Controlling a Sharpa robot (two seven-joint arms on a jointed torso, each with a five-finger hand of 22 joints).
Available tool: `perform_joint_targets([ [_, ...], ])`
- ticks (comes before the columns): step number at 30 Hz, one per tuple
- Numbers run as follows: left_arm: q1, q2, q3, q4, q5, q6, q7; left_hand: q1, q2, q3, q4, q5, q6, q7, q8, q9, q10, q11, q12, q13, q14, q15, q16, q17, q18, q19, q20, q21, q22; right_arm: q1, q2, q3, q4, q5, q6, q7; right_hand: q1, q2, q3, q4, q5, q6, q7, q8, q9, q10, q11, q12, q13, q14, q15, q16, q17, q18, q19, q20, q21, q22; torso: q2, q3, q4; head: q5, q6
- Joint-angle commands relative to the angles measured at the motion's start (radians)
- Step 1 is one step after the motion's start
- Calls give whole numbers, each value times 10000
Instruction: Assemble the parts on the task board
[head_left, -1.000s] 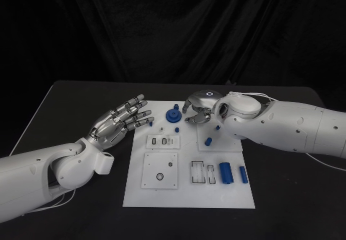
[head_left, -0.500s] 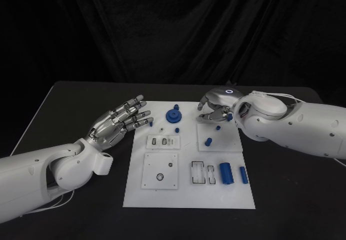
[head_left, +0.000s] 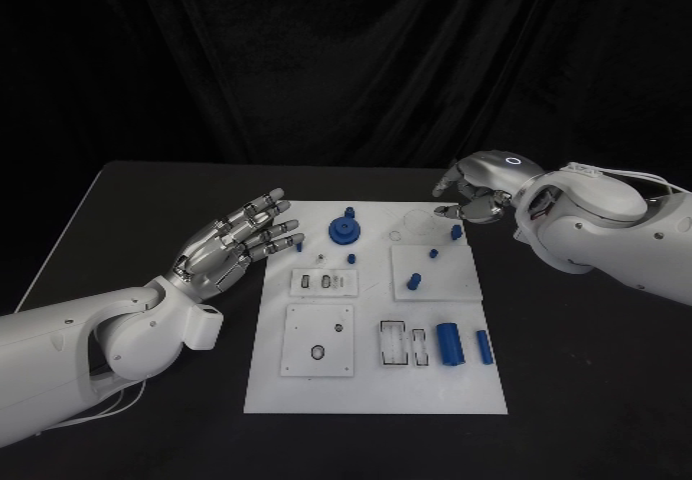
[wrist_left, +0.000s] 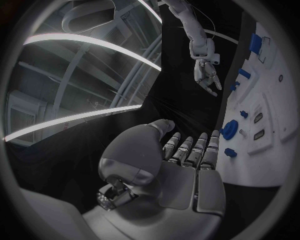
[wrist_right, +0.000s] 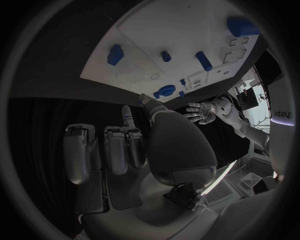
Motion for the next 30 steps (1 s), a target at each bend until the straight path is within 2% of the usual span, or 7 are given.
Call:
perform_joint_targets([
  [1, -16, 27, 6, 13, 10, 93, 1102, -87, 15, 58, 0, -16, -11, 57, 9, -3, 16, 57, 36, 8, 4, 74, 38, 10, -115, -39, -8, -59, -14, 9, -288, -15, 136, 18, -274, -159, -20, -116, -22, 95, -103, -146, -77, -83, -91, 1041, -140, 27, 2629, 1047, -123, 26, 2635, 59, 546, -122, 4, 2045, 6, -8, 5, -2, -36],
  [4, -16, 43, 6, -2, 10, 100, 1102, -87, 15, 58, 0, -16, -11, 57, 9, -3, 16, 57, 36, 8, 4, 74, 38, 10, -115, -39, -8, -59, -14, -39, -616, -27, 227, 26, -208, -16, 8, -127, -63, 172, -134, -362, -197, -112, -233, 1041, -255, 27, 2629, 1047, -229, 26, 2635, 13, 650, -224, 104, 2171, 7, -20, 13, -32, -51],
  [9, -17, 67, 6, -21, 10, 110, 1104, -87, 15, 58, 0, -16, -11, 57, 9, -3, 16, 57, 36, 8, 4, 74, 38, 10, -115, -39, -8, -59, -14, -175, -966, -34, 307, 52, -28, -10, -28, -161, -134, 276, -252, -434, -233, -98, -315, 1041, -297, 27, 2629, 1047, -276, 26, 2635, 6, 666, -280, 117, 2190, 15, -24, 47, -83, -45],
  [11, -17, 76, 6, -22, 10, 115, 1103, -87, 15, 58, 0, -16, -11, 57, 9, -3, 16, 57, 36, 8, 4, 74, 38, 10, -115, -39, -8, -59, -14, -265, -1095, -36, 325, 58, -5, -14, -37, -180, -186, 352, -418, -447, -302, -83, -365, 1041, -351, 27, 2629, 1047, -318, 26, 2635, 8, 663, -318, 112, 2187, 29, -23, 67, -106, -36],
  [22, -20, 83, 6, -48, 10, 119, 1100, -95, 13, 77, -1, -14, -20, 57, 8, -4, 19, 64, 37, 10, 5, 77, 41, 10, -118, -39, -8, -60, -15, -579, -1278, -41, 256, 131, 140, 30, -33, -269, -306, 483, -677, -462, -309, -70, -452, 1041, -373, 27, 2629, 1047, -350, 26, 2635, 21, 634, -363, 75, 2153, 8, -19, 46, -94, 5],
  [30, -25, 102, 6, -71, 10, 153, 1077, -95, 13, 77, -1, -14, -20, 57, 8, -4, 19, 64, 37, 10, 5, 77, 41, 10, -118, -39, -8, -60, -15, -748, -1128, -42, 75, 142, 265, 50, 252, -356, -337, 444, -817, -478, -260, -63, -534, 1041, -353, 27, 2629, 1047, -347, 26, 2635, 27, 618, -374, 51, 2137, 3, -9, 56, -69, -53],
])
